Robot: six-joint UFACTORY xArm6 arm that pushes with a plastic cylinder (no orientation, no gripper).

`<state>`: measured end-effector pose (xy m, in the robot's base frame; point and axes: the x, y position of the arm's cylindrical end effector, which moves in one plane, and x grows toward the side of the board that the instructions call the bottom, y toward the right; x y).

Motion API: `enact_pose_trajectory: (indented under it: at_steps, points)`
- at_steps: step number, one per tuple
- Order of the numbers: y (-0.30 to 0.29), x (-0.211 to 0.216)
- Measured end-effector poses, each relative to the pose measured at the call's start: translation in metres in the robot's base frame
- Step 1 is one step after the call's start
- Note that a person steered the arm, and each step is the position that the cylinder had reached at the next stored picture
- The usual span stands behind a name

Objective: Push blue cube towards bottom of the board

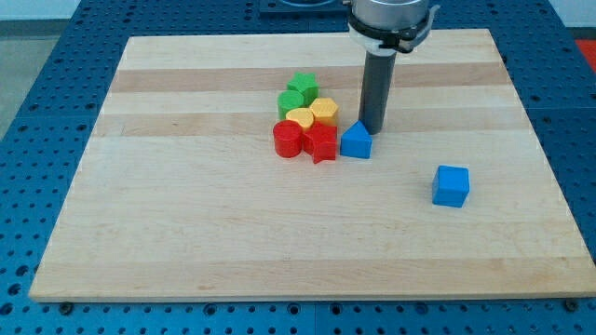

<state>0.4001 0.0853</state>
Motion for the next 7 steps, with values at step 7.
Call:
enact_pose_trajectory:
  at_steps: [7]
  points:
    - [0.084, 0.094]
